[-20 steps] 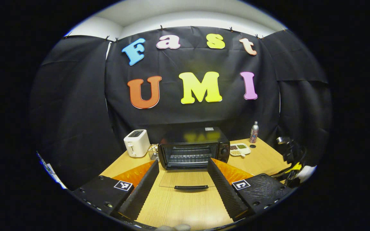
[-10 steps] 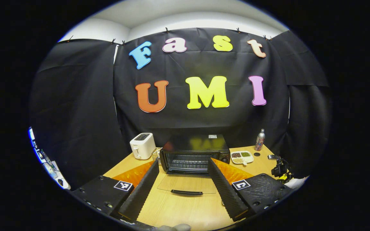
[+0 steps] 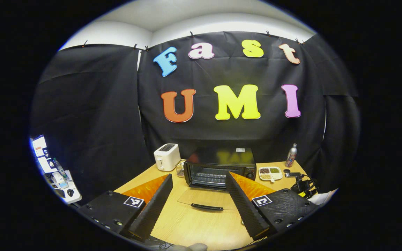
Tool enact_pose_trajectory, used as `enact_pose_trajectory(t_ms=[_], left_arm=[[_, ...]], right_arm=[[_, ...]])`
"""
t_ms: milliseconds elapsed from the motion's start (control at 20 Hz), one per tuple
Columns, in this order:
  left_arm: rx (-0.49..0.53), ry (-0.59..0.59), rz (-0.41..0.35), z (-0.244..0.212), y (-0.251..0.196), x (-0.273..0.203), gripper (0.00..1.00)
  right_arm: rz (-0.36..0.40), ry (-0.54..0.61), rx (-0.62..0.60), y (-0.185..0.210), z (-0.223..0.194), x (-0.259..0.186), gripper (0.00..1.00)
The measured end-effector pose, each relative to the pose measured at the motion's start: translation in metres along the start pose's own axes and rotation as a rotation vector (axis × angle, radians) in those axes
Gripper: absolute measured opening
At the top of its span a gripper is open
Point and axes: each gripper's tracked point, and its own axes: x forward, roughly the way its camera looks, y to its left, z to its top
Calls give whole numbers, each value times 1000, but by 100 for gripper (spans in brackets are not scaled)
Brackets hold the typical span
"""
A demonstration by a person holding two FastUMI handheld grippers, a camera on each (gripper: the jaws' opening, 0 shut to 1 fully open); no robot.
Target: Open the electric oven with the left hand, put the food in, and close the electric oven.
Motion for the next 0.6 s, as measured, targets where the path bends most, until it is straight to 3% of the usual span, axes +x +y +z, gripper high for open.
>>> enact_pose_trajectory(t_ms=[200,400,600], left_arm=[[-6,-32,2,4,10,-1,96],[-13,-58,-62,8,16,13,96],[-21,-53,-138,9,32,29,97]], right_arm=[[63,7,83,1,1,0,5],[150,-16,178,2,3,-1,1],[227,-72,332,8,-4,-8,4]])
